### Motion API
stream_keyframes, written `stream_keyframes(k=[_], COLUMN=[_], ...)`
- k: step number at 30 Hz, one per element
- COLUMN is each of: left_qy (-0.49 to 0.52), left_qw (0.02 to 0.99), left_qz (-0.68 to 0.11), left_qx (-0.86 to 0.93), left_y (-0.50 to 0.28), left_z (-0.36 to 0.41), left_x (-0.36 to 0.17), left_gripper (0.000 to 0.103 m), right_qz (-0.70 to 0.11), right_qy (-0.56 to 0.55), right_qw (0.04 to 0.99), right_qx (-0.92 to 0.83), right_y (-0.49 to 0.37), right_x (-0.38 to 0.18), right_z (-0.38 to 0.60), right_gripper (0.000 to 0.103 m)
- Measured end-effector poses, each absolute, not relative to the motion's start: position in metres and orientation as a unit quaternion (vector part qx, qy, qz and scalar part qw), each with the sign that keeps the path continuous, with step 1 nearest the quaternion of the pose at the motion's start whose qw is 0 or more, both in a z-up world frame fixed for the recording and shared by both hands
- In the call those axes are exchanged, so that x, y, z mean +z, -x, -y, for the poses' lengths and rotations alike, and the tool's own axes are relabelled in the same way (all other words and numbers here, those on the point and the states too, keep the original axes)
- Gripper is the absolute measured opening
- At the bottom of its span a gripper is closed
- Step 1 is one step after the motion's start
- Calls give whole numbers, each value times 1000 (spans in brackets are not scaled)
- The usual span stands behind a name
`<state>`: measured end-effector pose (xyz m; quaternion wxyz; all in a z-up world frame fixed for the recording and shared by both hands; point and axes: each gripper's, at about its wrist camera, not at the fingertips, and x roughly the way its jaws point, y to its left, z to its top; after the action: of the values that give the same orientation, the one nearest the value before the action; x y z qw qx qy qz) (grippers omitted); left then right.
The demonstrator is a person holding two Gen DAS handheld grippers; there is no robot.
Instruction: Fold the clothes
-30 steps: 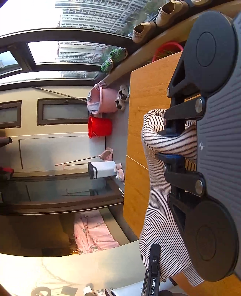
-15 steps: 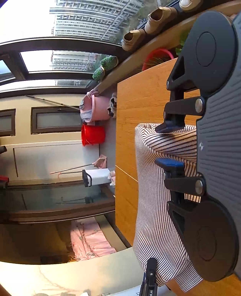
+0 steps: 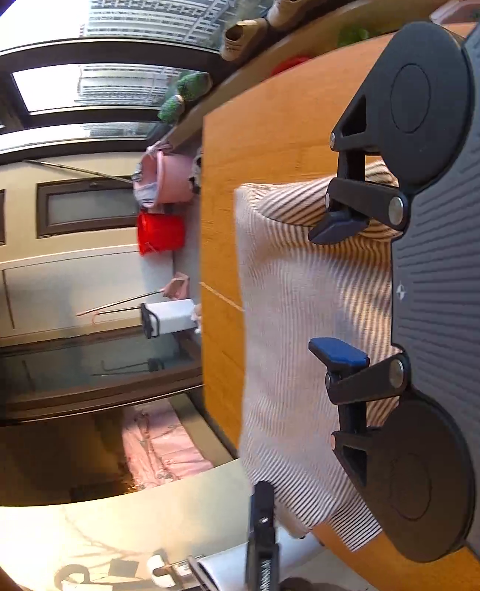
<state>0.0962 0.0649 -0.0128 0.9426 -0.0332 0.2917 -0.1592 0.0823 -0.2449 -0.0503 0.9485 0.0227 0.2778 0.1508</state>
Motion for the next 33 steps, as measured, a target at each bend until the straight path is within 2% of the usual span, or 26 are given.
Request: stream_keyframes(k=[2, 3, 5, 6, 7, 8, 11, 13, 14, 20, 25, 28, 33], left_qy=[39, 48, 71, 76, 80, 83, 76, 69, 58, 48, 30, 19, 2], left_qw=[946, 948, 949, 945, 939, 933, 906, 904, 909, 910, 905, 902, 924], left_qz=[-281, -269, -245, -249, -254, -260, -341, -351, -339, -340, -338, -337, -318], left_qx=[-158, -165, -183, -200, -217, -234, -238, -233, -237, -235, -256, -268, -214], left_y=[-93, -91, -87, -88, -90, -91, -104, -104, -100, -98, -103, -106, -128], left_z=[-66, -67, -66, -63, -60, -56, -41, -39, -38, -33, -37, -39, -53], left_x=[-9, -6, 0, -1, -3, -6, -39, -57, -60, -60, -60, -60, -55], left_gripper=[51, 55, 72, 84, 90, 90, 90, 92, 94, 98, 99, 100, 100], right_qz=[-288, -289, -290, -290, -293, -295, -299, -306, -309, -330, -340, -325, -240], right_qy=[-19, -16, -10, -7, -8, -10, -16, -27, -32, -53, -8, -6, 9], right_qw=[945, 944, 943, 943, 942, 941, 939, 933, 931, 921, 921, 925, 958], right_qx=[154, 156, 161, 163, 164, 166, 170, 186, 193, 200, 193, 197, 157], right_y=[-83, -82, -81, -80, -80, -79, -78, -76, -76, -68, -63, -62, -67], right_x=[-58, -59, -59, -60, -60, -60, -60, -61, -61, -61, -59, -45, -3], right_z=[240, 237, 232, 229, 227, 225, 223, 224, 224, 223, 212, 215, 232], right_gripper=[65, 69, 76, 78, 78, 79, 84, 92, 102, 103, 103, 103, 103])
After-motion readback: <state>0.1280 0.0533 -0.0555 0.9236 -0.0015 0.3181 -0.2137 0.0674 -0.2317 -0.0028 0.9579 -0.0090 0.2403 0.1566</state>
